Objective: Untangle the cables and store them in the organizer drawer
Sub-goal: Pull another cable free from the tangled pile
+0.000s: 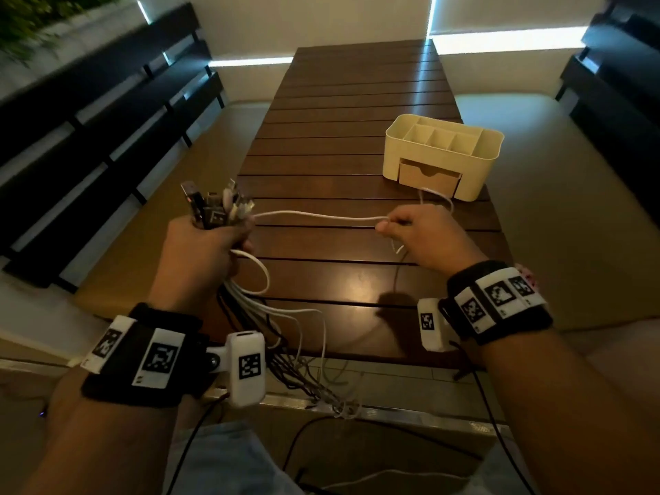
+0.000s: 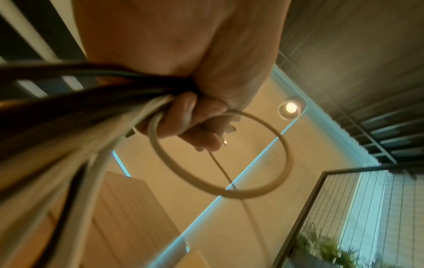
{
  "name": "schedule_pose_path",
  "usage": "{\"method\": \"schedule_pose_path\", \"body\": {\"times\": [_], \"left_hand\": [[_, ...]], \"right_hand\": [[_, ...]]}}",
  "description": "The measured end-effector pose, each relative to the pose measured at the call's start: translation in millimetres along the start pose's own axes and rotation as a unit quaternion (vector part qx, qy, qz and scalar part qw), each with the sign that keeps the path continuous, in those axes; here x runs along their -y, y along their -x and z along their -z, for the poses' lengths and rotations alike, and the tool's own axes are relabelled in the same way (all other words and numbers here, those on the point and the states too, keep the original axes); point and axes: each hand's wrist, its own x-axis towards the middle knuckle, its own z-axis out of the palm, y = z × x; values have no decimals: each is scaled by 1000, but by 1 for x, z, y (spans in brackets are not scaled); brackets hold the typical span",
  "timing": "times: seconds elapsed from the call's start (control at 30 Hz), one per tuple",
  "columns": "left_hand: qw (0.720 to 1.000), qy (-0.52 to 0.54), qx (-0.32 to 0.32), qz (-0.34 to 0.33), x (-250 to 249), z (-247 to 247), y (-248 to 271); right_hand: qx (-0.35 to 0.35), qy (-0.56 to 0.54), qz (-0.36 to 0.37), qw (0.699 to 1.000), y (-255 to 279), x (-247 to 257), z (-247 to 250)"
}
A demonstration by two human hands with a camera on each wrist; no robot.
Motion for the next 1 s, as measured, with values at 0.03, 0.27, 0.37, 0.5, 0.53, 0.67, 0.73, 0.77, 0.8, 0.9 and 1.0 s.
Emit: {"method": "schedule_pose_path", "body": {"times": [0.03,0.27,0.37,0.5,0.53,0.67,0.73,0.77,0.8,0.9,1.0], "left_hand": [[1000,-27,11,2,5,0,1],[996,-89,31,9,28,5,1],[997,-38,-73,9,33,29,-18],[996,-35,-46,-73,25,36,-25],[995,-32,-29,-93,19,29,-23],[981,-58,55,-174,-3,-8,-18],[975,-59,95,-190,-6,-25,-18],[973,-63,117,-191,-5,-33,-19],[969,-73,139,-190,-4,-40,-20],[955,-95,203,-193,-1,-57,-22],[943,-114,251,-186,-12,-62,-29]], "right_hand": [[-4,-45,16,999,1,3,3],[25,-140,68,987,9,15,11],[79,2,36,996,6,7,14],[134,198,7,971,1,10,7],[128,229,1,965,1,12,3],[114,283,5,952,-4,20,-14],[110,272,32,955,-7,27,-18],[105,259,49,959,-8,30,-18],[94,242,68,963,-9,33,-19],[40,174,144,973,-10,40,-22],[-17,103,179,978,-14,44,-22]]}}
